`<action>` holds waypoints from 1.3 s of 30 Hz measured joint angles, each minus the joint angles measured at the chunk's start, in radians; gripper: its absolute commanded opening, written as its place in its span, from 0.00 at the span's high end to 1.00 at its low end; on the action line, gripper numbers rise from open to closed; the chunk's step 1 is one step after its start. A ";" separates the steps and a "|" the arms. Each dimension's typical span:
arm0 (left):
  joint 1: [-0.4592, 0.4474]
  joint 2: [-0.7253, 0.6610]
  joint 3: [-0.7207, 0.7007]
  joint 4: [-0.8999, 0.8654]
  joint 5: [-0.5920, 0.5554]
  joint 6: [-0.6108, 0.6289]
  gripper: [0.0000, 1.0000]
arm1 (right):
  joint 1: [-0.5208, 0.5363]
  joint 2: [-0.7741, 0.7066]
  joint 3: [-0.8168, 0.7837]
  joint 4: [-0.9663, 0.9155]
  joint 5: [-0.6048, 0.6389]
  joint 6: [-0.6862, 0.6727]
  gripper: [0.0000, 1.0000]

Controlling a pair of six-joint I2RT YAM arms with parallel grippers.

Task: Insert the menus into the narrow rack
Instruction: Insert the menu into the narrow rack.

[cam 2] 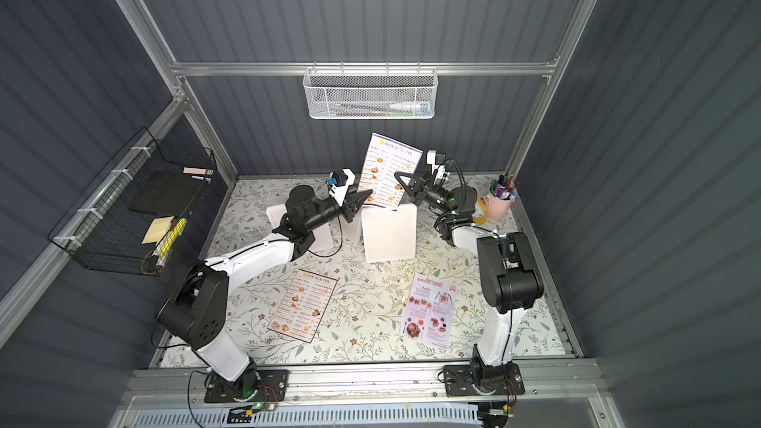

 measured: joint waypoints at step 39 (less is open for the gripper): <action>0.000 -0.063 -0.034 -0.004 -0.016 -0.003 0.39 | -0.093 0.000 0.033 -0.042 -0.243 -0.020 1.00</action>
